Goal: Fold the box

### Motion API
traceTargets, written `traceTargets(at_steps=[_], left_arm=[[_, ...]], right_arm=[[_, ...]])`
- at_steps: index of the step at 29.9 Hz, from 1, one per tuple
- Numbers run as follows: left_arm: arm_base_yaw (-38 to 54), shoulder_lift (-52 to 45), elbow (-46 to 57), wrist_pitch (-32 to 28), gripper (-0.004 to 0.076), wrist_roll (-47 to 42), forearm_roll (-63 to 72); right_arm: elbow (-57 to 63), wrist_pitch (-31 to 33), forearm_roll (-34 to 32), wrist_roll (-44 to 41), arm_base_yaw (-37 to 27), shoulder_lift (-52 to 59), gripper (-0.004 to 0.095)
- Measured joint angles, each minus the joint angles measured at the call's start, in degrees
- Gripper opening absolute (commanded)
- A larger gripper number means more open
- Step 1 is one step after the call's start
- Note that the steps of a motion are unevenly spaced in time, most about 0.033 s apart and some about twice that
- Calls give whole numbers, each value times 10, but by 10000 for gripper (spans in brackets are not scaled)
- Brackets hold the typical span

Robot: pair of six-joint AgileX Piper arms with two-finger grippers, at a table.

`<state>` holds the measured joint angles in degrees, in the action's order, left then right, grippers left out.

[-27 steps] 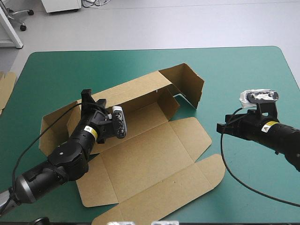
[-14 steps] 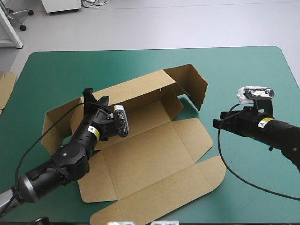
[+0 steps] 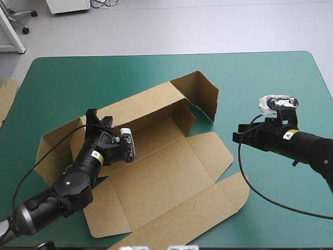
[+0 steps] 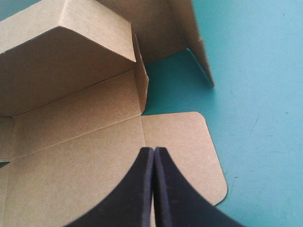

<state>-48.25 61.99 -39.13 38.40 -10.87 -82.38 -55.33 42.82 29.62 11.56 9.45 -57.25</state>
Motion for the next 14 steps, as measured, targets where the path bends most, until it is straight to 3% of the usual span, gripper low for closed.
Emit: traceTargets(at_steps=[14], left_arm=[[0, -11, 2, -12, -15, -85, -88]], right_arm=[[-9, 7, 33, 32, 0, -45, -32]])
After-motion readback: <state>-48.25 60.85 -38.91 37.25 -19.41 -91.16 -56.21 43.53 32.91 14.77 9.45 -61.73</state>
